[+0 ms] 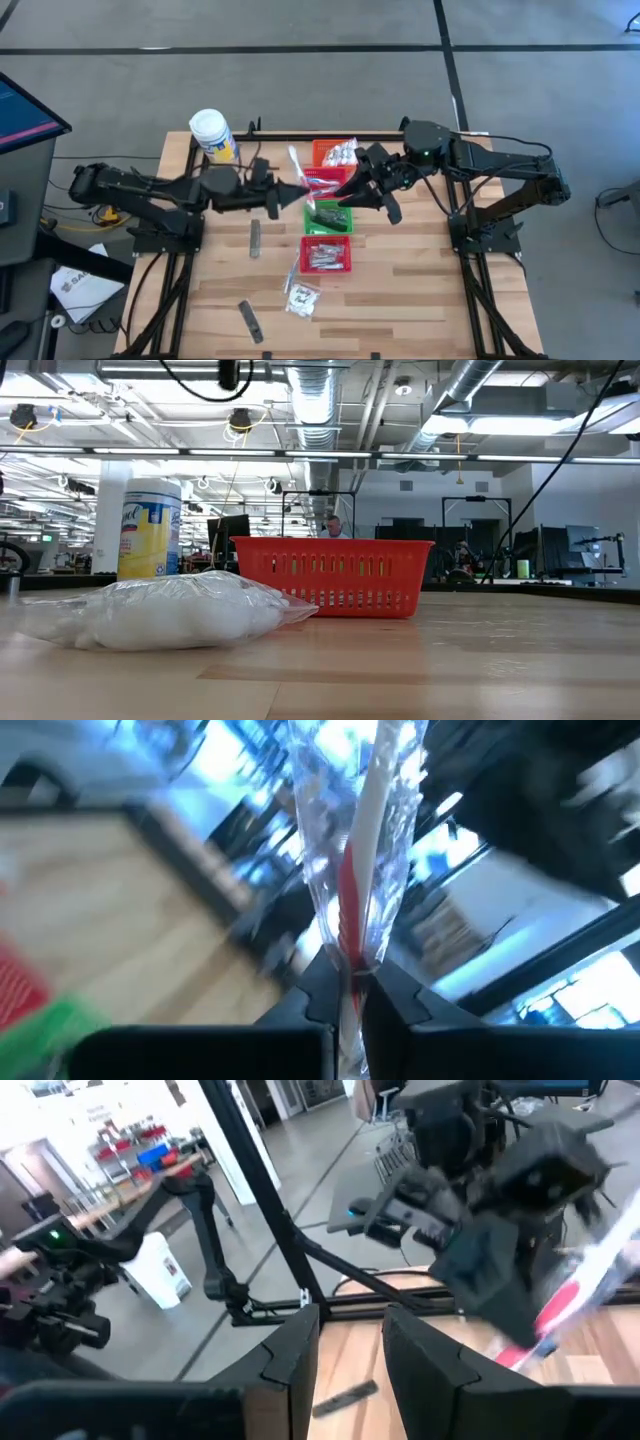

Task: Pick & Place Travel size toiletries
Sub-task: Put the orange toothbrush into the top red basket

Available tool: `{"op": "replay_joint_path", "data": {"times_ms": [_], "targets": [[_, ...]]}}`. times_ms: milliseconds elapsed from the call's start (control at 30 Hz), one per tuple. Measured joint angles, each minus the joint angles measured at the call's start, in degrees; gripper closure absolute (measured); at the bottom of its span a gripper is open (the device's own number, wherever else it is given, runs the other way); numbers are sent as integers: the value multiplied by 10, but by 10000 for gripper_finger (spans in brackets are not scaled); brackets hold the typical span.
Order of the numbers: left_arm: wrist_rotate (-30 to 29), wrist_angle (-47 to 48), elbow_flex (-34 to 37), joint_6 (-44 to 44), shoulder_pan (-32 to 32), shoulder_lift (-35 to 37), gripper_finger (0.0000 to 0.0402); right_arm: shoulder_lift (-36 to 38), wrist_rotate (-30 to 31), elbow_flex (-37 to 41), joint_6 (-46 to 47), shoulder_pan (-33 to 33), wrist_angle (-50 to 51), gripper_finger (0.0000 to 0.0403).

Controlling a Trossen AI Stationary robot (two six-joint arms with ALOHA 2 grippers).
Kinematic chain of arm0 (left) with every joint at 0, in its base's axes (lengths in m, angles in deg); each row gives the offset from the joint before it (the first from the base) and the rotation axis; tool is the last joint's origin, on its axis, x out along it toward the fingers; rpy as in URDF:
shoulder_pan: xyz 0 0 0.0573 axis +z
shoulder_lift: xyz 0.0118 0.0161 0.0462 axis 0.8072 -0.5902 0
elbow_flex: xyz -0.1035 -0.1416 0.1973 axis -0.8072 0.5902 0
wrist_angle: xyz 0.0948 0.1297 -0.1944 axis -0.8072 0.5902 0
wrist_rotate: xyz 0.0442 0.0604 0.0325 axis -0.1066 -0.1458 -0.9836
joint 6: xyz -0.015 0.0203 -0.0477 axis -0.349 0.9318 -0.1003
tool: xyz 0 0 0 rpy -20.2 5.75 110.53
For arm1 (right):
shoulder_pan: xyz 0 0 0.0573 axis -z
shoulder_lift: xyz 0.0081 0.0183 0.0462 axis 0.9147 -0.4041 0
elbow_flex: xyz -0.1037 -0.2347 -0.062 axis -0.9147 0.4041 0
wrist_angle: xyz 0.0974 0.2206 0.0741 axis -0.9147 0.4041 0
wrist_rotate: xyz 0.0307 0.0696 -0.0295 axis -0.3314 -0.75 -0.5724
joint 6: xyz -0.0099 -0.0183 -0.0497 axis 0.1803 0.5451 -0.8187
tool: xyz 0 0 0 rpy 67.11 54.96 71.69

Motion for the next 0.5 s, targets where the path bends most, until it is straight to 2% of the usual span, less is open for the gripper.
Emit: {"op": "replay_joint_path", "data": {"times_ms": [167,267,433,500], "targets": [[20,-81,0,46,8,0,394,0,0,0,39,10,-26,295],[39,-87,0,50,8,0,394,0,0,0,64,24,-42,295],[41,-86,0,52,-1,0,394,-11,-3,-1,92,46,-64,295],[41,-86,0,54,-2,0,394,-27,-30,0,127,55,-77,291]]}}
